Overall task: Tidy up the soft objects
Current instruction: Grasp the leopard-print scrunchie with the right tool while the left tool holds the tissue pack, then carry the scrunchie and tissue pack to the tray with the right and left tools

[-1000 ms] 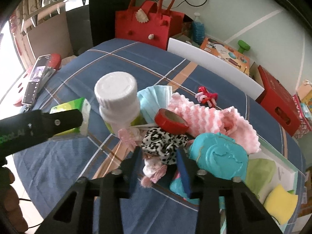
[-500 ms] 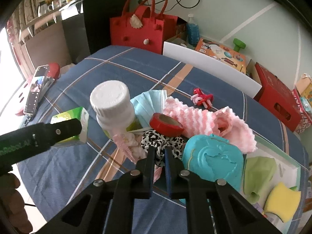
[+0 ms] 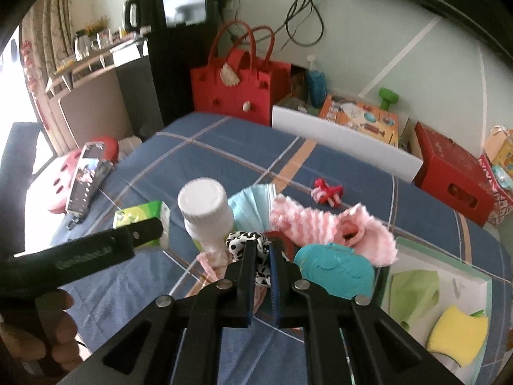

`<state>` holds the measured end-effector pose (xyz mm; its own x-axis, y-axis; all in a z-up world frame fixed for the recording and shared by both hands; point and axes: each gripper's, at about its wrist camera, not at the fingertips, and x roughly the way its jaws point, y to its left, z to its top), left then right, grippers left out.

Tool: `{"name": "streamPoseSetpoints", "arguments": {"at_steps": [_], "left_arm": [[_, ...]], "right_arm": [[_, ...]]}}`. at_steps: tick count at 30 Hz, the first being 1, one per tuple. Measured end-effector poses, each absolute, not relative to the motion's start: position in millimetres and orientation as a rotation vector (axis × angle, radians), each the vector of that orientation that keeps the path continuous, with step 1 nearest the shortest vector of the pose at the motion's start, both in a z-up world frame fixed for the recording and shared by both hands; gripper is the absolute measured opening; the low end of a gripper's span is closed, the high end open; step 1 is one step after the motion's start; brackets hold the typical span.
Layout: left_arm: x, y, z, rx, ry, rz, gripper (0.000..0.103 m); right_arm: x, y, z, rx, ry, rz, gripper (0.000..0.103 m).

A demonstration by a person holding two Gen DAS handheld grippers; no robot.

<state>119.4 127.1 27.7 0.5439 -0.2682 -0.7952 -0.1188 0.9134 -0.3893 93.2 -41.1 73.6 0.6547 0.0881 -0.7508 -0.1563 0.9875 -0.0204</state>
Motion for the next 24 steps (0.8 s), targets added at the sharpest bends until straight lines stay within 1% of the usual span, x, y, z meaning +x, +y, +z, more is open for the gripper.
{"name": "streamPoseSetpoints", "arguments": {"at_steps": [13, 24], "left_arm": [[113, 108, 50, -0.35, 0.951, -0.101, 0.066], [108, 61, 69, -0.234, 0.925, -0.165, 0.066]], "right_arm": [[74, -64, 106, -0.023, 0.749, 0.148, 0.009], [54, -132, 132, 0.091, 0.656, 0.053, 0.009]]}}
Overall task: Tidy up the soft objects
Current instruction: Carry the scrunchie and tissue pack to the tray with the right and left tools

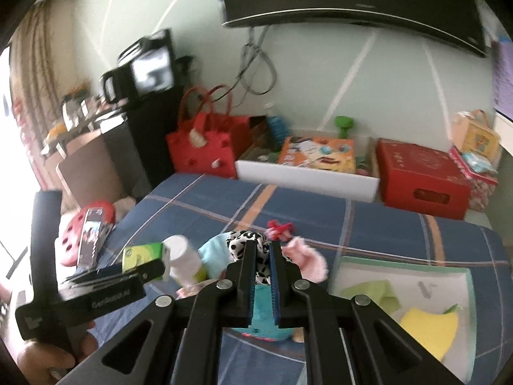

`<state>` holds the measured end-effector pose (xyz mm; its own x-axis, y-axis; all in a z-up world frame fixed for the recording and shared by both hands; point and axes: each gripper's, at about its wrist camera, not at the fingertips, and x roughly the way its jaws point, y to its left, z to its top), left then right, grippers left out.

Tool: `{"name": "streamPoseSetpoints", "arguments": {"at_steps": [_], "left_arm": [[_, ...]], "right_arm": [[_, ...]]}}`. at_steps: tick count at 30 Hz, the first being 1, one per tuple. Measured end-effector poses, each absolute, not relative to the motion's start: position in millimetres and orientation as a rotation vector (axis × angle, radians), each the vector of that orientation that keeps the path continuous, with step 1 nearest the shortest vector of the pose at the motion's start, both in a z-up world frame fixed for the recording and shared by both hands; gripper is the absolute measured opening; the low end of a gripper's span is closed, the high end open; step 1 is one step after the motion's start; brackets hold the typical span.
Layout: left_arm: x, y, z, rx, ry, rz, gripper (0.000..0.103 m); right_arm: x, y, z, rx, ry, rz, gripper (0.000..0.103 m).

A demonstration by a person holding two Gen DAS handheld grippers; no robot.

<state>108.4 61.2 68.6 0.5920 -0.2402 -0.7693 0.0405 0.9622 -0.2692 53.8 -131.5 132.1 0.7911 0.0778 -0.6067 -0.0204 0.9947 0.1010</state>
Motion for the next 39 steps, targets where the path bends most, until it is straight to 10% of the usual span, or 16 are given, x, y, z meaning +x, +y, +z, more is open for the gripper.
{"name": "streamPoseSetpoints", "arguments": {"at_steps": [21, 39], "left_arm": [[104, -138, 103, 0.108, 0.885, -0.495, 0.066], [111, -236, 16, 0.251, 0.954, -0.63, 0.066]], "right_arm": [[3, -338, 115, 0.287, 0.656, -0.495, 0.009], [23, -385, 65, 0.376, 0.66, -0.548, 0.009]]}}
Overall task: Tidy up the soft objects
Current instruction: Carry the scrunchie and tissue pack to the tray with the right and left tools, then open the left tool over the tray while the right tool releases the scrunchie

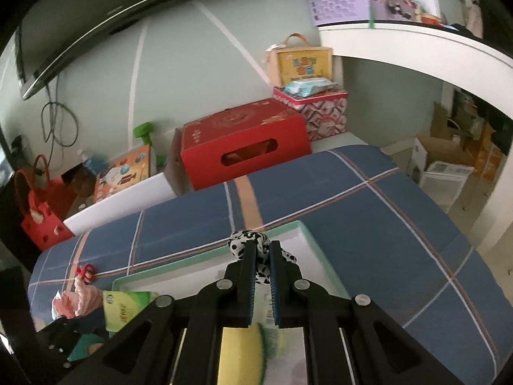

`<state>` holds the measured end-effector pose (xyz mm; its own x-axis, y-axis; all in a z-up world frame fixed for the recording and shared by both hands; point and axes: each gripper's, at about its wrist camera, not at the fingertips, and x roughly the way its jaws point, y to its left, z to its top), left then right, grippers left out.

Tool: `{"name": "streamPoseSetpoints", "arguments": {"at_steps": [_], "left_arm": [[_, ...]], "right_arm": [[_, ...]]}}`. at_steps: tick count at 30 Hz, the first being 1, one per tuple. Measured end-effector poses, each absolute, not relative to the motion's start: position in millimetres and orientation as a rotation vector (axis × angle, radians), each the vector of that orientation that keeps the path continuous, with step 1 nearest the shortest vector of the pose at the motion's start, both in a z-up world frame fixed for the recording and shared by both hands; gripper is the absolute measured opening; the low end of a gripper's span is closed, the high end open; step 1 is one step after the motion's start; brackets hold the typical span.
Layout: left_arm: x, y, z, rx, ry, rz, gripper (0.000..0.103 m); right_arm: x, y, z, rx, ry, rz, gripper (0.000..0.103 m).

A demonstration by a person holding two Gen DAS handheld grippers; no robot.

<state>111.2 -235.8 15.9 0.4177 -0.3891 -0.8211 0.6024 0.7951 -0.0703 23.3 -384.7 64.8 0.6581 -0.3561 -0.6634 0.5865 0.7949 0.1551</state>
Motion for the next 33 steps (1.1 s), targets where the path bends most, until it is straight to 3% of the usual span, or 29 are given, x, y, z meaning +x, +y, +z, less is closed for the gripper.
{"name": "streamPoseSetpoints", "arguments": {"at_steps": [15, 18, 27, 29, 31, 32, 33], "left_arm": [[115, -231, 12, 0.208, 1.035, -0.647, 0.067], [112, -227, 20, 0.196, 1.031, -0.653, 0.076], [111, -198, 51, 0.177, 0.999, -0.536, 0.078], [112, -190, 55, 0.18, 0.987, -0.495, 0.086], [115, -179, 58, 0.175, 0.978, -0.445, 0.09], [117, -175, 59, 0.173, 0.974, -0.422, 0.09], [119, -170, 59, 0.17, 0.974, -0.407, 0.091]], "right_arm": [[39, -364, 59, 0.323, 0.751, -0.487, 0.012], [37, -362, 64, 0.317, 0.759, -0.496, 0.012], [21, -367, 68, 0.354, 0.876, -0.532, 0.015], [17, -369, 64, 0.378, 0.918, -0.542, 0.015], [13, -371, 60, 0.411, 0.94, -0.544, 0.021], [11, -372, 59, 0.423, 0.947, -0.547, 0.033], [9, -373, 59, 0.428, 0.953, -0.554, 0.056]]}}
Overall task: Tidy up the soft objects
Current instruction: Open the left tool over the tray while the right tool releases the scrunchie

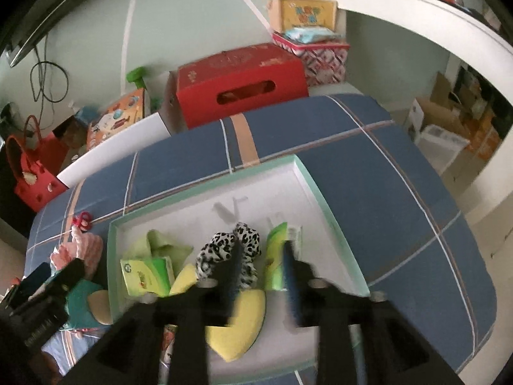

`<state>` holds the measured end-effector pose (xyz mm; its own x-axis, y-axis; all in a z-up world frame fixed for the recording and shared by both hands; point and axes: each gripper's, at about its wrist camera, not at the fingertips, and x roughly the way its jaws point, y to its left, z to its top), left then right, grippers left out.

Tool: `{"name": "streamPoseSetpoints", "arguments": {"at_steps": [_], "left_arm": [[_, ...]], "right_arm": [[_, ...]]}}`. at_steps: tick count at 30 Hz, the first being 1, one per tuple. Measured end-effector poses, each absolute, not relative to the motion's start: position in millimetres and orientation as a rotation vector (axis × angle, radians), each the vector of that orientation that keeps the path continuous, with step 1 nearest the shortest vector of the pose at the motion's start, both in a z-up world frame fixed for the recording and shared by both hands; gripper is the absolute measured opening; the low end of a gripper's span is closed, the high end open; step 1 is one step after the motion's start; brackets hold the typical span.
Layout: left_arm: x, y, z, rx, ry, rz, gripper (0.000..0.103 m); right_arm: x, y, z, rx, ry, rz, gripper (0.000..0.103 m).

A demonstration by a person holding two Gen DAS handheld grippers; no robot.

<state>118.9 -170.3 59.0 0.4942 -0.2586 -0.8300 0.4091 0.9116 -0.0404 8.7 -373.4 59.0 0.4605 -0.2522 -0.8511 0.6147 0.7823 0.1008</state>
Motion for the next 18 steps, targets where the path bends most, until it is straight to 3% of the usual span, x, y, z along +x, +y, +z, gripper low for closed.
{"name": "streamPoseSetpoints", "arguments": {"at_steps": [2, 7, 12, 16, 18], "left_arm": [[123, -158, 60, 0.151, 0.976, -0.375, 0.091], [127, -131, 61, 0.098, 0.987, -0.327, 0.091], [129, -107, 60, 0.058, 0.998, -0.282, 0.091], [130, -82, 65, 0.01, 0.983, -0.238, 0.092], [132, -64, 67, -0.016, 0.975, -0.203, 0.097]], "right_arm": [[5, -374, 62, 0.429, 0.947, -0.568, 0.067], [6, -368, 68, 0.403, 0.953, -0.563, 0.07], [13, -357, 66, 0.359, 0.984, -0.556, 0.084], [19, -347, 68, 0.347, 0.982, -0.533, 0.088], [21, -340, 71, 0.35, 0.973, -0.512, 0.088]]}}
